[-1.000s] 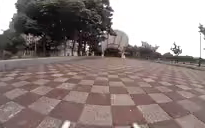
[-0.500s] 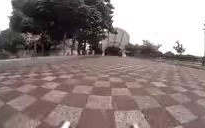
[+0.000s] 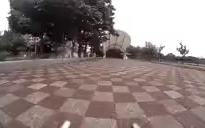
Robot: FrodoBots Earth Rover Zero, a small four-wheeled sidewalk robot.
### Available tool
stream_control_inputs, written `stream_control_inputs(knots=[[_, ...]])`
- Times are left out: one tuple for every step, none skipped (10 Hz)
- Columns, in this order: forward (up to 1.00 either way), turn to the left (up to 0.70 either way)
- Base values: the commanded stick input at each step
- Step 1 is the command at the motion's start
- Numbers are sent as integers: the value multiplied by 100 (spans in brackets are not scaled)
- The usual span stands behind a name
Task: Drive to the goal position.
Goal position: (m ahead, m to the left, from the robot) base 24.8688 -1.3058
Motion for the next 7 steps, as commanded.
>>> stream_control_inputs(knots=[[100, 0], [100, 0], [100, 0], [100, 0], [100, 0], [100, 0], [100, 0]])
